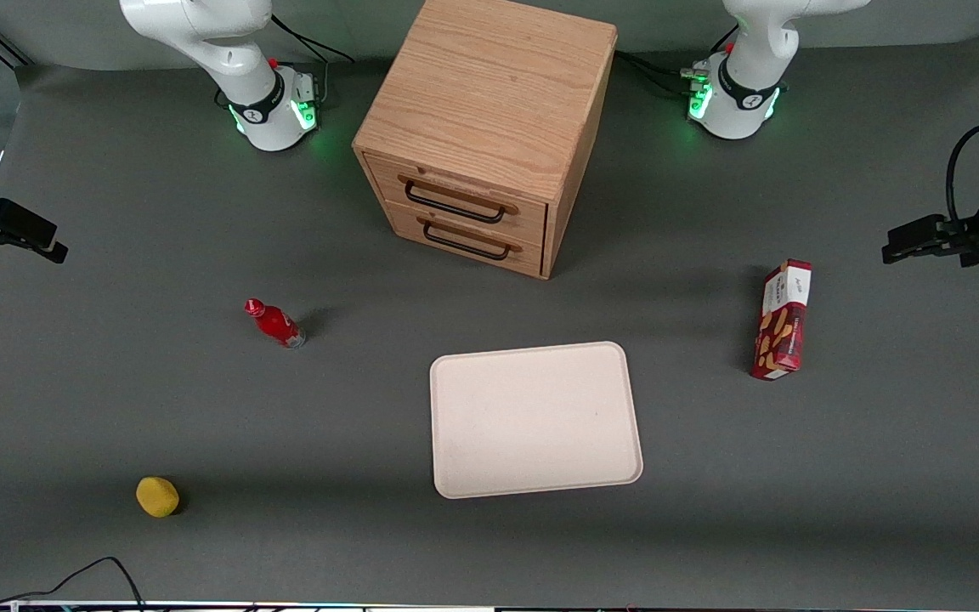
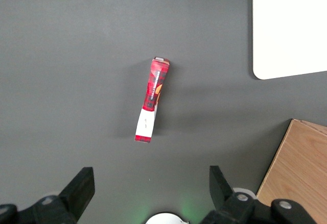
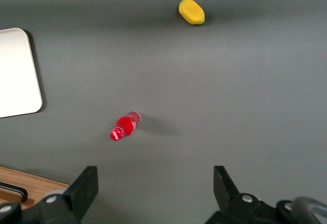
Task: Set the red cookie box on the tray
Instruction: 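Move the open left gripper down to the upright red cookie box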
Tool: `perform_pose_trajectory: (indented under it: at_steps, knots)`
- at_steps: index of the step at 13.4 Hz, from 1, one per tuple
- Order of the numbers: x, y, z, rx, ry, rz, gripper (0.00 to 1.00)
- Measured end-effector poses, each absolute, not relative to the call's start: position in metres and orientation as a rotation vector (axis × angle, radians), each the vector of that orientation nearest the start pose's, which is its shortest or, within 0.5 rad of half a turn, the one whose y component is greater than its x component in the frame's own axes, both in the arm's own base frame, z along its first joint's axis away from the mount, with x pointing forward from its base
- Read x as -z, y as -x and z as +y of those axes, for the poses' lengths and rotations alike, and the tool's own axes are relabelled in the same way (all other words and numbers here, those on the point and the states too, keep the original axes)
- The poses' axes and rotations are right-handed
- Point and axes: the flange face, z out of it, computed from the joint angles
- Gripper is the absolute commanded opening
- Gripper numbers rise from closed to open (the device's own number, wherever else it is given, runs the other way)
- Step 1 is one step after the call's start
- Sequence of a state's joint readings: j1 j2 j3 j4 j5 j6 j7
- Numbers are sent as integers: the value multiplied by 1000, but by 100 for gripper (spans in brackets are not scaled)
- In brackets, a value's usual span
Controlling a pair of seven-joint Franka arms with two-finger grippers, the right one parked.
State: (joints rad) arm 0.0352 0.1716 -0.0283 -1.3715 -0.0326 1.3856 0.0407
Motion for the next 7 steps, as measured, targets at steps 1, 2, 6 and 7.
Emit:
perform_pose_trajectory:
  at_steps: [1,2,6,7]
  knots:
    - [-603,-589,2,-255,3172,57,100]
    - [-601,-591,3,-266,3171,55,100]
    - [-580,-596,11,-328,3138,97,100]
    - [-563,-600,12,-328,3132,169,100]
